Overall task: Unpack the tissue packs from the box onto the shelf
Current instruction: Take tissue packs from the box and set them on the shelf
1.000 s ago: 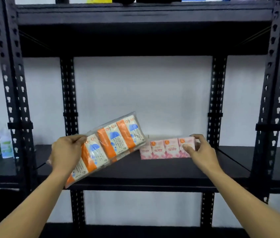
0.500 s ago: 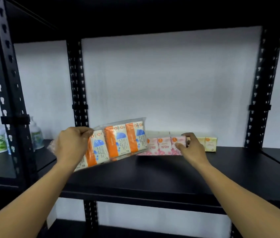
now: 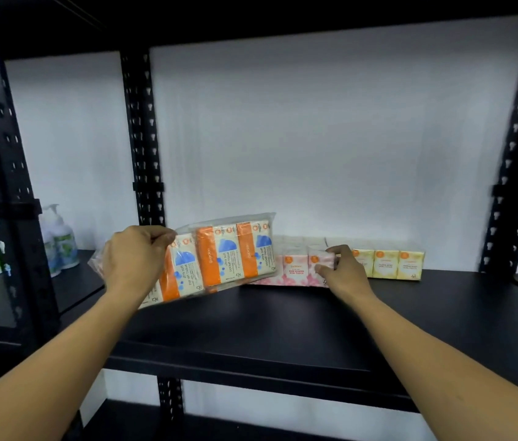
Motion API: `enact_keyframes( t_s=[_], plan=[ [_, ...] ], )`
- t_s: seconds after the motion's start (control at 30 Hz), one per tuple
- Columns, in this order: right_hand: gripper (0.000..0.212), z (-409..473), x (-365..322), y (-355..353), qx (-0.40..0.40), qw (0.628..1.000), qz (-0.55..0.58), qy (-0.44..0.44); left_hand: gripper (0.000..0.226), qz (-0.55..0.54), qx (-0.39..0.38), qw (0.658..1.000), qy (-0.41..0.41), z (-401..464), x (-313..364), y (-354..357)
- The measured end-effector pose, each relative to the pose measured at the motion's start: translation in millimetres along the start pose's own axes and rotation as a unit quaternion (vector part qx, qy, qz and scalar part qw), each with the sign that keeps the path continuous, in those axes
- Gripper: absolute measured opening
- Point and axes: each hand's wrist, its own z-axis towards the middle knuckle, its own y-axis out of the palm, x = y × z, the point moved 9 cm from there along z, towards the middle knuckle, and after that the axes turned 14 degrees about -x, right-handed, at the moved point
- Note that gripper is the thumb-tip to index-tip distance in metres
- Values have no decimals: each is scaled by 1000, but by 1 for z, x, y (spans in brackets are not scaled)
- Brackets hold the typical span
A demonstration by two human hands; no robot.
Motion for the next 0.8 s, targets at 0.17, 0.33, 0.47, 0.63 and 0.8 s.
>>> enact_keyframes(
  t_s=[0.17, 0.33, 0.47, 0.63, 0.8],
  plan=[
    [41, 8, 3, 6, -11, 1000, -26, 3, 20, -10, 0, 1000, 5, 3, -2, 1],
    [46, 8, 1, 7, -21, 998, -55, 11, 19, -9, -3, 1000, 4, 4, -4, 2],
    [50, 7, -2, 8, -27, 997, -74, 14, 19, -17, -6, 1000, 4, 4, -6, 2],
    [64, -5, -21, -1, -36, 995, -89, 12, 18, -42, -13, 999, 11, 0, 5, 0],
    [47, -32, -63, -39, -8, 994, -99, -48, 18, -65, -25, 997, 34, -9, 35, 0]
  ],
)
